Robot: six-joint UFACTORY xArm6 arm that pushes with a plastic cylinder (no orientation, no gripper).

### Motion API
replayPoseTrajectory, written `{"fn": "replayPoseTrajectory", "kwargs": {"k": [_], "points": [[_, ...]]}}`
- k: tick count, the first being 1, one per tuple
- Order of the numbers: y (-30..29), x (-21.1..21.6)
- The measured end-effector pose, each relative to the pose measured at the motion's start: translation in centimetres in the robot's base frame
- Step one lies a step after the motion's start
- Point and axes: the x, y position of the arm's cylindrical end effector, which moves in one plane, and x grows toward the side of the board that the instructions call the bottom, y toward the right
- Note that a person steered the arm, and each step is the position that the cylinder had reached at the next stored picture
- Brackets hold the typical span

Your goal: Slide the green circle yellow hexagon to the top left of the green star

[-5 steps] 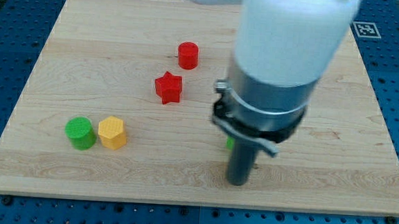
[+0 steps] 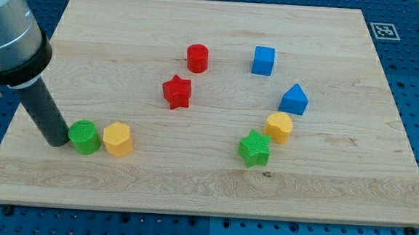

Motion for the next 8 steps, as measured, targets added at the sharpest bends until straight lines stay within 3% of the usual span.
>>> {"fn": "replayPoseTrajectory", "kwargs": {"k": [3,6,8], "points": [[1.8,0.2],[10.0,1.6],[6.6,1.6]]}}
